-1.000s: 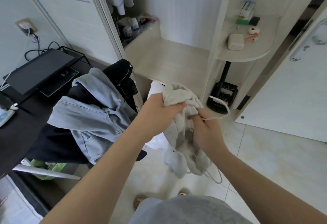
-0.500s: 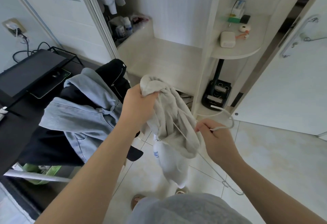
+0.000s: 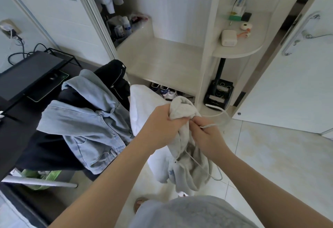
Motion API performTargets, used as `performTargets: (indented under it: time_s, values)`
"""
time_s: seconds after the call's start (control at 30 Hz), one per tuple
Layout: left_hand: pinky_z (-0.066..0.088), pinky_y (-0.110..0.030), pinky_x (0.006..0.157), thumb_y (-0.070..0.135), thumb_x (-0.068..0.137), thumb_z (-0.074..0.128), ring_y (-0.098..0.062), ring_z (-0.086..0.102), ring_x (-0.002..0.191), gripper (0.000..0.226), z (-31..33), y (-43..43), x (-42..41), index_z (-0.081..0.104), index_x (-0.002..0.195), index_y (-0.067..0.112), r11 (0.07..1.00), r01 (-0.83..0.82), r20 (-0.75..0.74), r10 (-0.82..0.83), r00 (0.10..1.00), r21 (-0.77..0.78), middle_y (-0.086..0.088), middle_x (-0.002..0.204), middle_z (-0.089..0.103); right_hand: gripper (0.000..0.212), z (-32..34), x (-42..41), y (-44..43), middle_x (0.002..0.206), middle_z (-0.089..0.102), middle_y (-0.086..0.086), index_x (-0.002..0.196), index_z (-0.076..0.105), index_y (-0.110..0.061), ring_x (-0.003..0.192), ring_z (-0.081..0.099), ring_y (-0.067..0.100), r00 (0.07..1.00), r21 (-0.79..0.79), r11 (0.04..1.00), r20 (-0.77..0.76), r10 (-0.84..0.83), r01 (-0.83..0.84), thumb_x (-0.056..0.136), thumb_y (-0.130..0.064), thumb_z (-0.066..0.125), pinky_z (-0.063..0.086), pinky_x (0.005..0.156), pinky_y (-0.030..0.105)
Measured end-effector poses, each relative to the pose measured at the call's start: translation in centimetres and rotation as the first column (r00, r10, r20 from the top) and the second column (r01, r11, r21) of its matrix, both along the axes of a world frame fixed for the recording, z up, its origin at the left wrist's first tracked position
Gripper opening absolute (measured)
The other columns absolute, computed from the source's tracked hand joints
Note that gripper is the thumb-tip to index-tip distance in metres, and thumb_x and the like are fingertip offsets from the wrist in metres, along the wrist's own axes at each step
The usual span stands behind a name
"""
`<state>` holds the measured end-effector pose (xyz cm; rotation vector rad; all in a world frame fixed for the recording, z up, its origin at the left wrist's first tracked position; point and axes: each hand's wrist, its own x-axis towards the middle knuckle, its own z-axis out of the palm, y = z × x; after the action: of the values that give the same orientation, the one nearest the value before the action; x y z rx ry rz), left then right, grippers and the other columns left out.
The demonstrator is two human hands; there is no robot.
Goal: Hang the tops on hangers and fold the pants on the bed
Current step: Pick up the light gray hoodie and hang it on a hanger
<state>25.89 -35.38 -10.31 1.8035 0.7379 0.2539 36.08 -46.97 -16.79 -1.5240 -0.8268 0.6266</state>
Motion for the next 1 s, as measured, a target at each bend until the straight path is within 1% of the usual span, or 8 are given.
performTargets:
  time_s: [0.13, 0.2, 0.27, 0.43, 0.53, 0.67, 0.87, 1.0]
  values:
    - [0.042, -0.007, 0.062, 0.033, 0.092, 0.07, 0.002, 0.061, 0.073, 0.022, 0.2, 0.0, -0.6, 0.062, 0.073, 0.042, 0.945, 0.056, -0.059, -0.039, 0.998, 0.324, 0.021, 0.077, 0.065, 0.043, 0.8, -0.1, 0.4, 0.058, 0.057, -0.026, 0.076, 0.066, -0.027, 0.054, 0.054, -0.007, 0.997, 0.004, 0.999, -0.059, 0.052, -0.052, 0.102, 0.002, 0.047, 0.039, 0.052, 0.005]
    - [0.04, -0.02, 0.081, 0.051, 0.087, 0.067, -0.012, 0.055, 0.09, 0.018, 0.7, 1.0, -1.5, 0.066, 0.083, 0.033, 0.657, 0.112, -0.116, -0.037, 0.993, 0.745, 0.015, 0.095, 0.059, 0.051, 1.3, 0.2, 0.0, 0.054, 0.055, -0.024, 0.068, 0.068, -0.033, 0.051, 0.052, -0.005, 0.994, 0.035, 0.996, -0.07, 0.078, -0.076, 0.1, 0.002, 0.049, 0.038, 0.052, 0.006]
    - [0.034, -0.033, 0.098, 0.068, 0.084, 0.056, -0.021, 0.051, 0.107, 0.051, 1.3, 2.2, -2.3, 0.068, 0.096, 0.02, 0.462, 0.196, -0.173, -0.093, 0.981, 0.865, 0.007, 0.106, 0.061, 0.042, 1.9, 0.7, -0.2, 0.051, 0.052, -0.02, 0.068, 0.07, -0.029, 0.048, 0.048, -0.002, 0.994, 0.037, 0.994, -0.02, 0.108, -0.107, 0.098, -0.006, 0.051, 0.036, 0.051, 0.008]
    - [0.038, -0.027, 0.056, 0.066, 0.09, 0.044, -0.005, 0.051, 0.063, 0.045, 2.0, 3.5, -2.2, 0.042, 0.107, 0.025, 0.58, 0.434, -0.4, -0.195, 0.896, 0.69, 0.01, 0.071, 0.055, 0.037, 3.0, 1.7, 0.7, 0.049, 0.034, -0.013, 0.069, 0.053, -0.002, 0.045, 0.027, 0.006, 0.997, 0.025, 0.996, -0.003, 0.083, -0.083, 0.096, -0.026, 0.044, 0.024, 0.046, 0.018]
    - [0.05, -0.035, 0.068, 0.047, 0.099, 0.053, -0.013, 0.062, 0.074, 0.041, 0.6, 1.9, -2.1, 0.046, 0.131, 0.023, 0.714, 0.38, -0.29, -0.252, 0.923, 0.589, 0.004, 0.09, 0.067, 0.041, 3.5, 2.1, 1.8, 0.051, 0.032, -0.008, 0.06, 0.04, -0.01, 0.05, 0.027, 0.012, 0.991, 0.018, 0.996, 0.102, 0.083, -0.085, 0.097, -0.027, 0.04, 0.024, 0.051, 0.032]
    - [0.053, -0.044, 0.08, 0.034, 0.1, 0.058, -0.017, 0.065, 0.089, 0.035, -0.8, 1.7, -2.5, 0.05, 0.132, 0.024, 0.861, 0.25, -0.148, -0.204, 0.968, 0.443, 0.004, 0.103, 0.07, 0.046, 3.7, 2.4, 2.8, 0.054, 0.046, 0.002, 0.063, 0.048, 0.001, 0.052, 0.041, 0.017, 0.958, -0.065, 0.994, 0.267, 0.107, -0.093, 0.097, -0.029, 0.04, 0.035, 0.057, 0.041]
    - [0.052, -0.041, 0.063, 0.032, 0.096, 0.062, -0.018, 0.064, 0.074, 0.018, -2.1, 2.0, -4.5, 0.057, 0.113, 0.034, 0.933, -0.158, 0.098, 0.133, 0.986, 0.323, 0.005, 0.087, 0.068, 0.022, 1.7, 4.4, 0.5, 0.095, 0.063, -0.006, 0.105, 0.062, -0.014, 0.087, 0.061, 0.006, 0.894, 0.137, 0.986, 0.425, -0.143, 0.093, 0.096, -0.025, 0.046, 0.05, 0.078, 0.028]
    - [0.05, -0.019, 0.062, 0.041, 0.091, 0.061, -0.003, 0.065, 0.085, 0.02, -1.7, 1.5, -4.6, 0.059, 0.11, 0.038, 0.918, -0.363, 0.213, 0.327, 0.921, 0.16, 0.015, 0.094, 0.068, 0.042, -2.9, 1.1, -1.3, 0.124, 0.058, -0.01, 0.132, 0.054, -0.026, 0.112, 0.057, 0.005, 0.921, -0.238, 0.952, 0.29, 0.261, -0.194, 0.093, -0.041, 0.059, 0.051, 0.095, 0.033]
